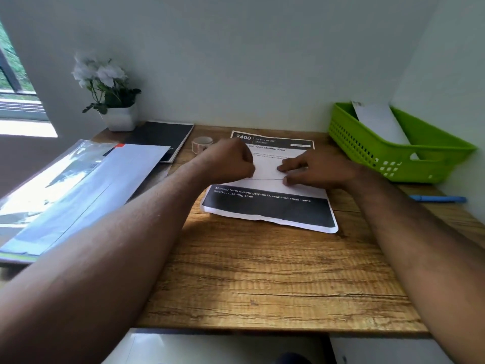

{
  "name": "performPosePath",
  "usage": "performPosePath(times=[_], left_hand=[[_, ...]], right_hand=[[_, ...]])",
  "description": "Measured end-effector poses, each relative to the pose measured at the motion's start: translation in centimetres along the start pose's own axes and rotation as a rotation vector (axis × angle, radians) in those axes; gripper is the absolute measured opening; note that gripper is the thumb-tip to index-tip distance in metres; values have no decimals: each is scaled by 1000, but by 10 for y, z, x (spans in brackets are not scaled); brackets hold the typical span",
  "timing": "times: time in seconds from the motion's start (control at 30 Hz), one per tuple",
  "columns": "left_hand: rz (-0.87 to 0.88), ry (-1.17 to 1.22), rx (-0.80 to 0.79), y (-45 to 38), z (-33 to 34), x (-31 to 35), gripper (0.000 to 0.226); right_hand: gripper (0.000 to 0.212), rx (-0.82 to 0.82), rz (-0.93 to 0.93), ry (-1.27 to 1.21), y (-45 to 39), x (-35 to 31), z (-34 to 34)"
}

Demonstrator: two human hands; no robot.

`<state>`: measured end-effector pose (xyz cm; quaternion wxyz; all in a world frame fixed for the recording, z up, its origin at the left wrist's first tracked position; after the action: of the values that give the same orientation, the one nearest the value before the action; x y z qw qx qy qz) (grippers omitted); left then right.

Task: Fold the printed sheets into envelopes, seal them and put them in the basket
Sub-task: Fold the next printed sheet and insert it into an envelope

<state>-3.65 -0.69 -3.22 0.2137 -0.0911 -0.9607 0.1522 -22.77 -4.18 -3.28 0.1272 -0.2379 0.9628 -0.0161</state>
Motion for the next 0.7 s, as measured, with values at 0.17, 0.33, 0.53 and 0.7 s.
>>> performPosePath(times=[0.17, 0.33, 0.53, 0.7], left_hand=[[29, -66, -84, -8, 31, 17, 34], [43, -80, -176, -16, 53, 16, 42], [-20, -145, -242, -18, 55, 18, 52], [-114, -208, -184, -15, 50, 26, 48]], right_hand=[[27, 148, -71, 64, -5, -11, 8], [29, 156, -15, 12, -15, -10, 31], [41, 128, 32, 82, -18, -6, 39], [44, 90, 35, 60, -18, -9, 38]])
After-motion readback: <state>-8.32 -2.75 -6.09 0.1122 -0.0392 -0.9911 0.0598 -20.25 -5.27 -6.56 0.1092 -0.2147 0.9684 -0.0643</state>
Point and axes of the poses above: each hand's wrist, its own y-axis away from the middle knuckle, its own z-axis out of the palm, x = y × z, the point moved 3 cm from there along -y, towards the middle knuckle, and after that the axes turned 8 degrees about x, right-handed, at the moved point
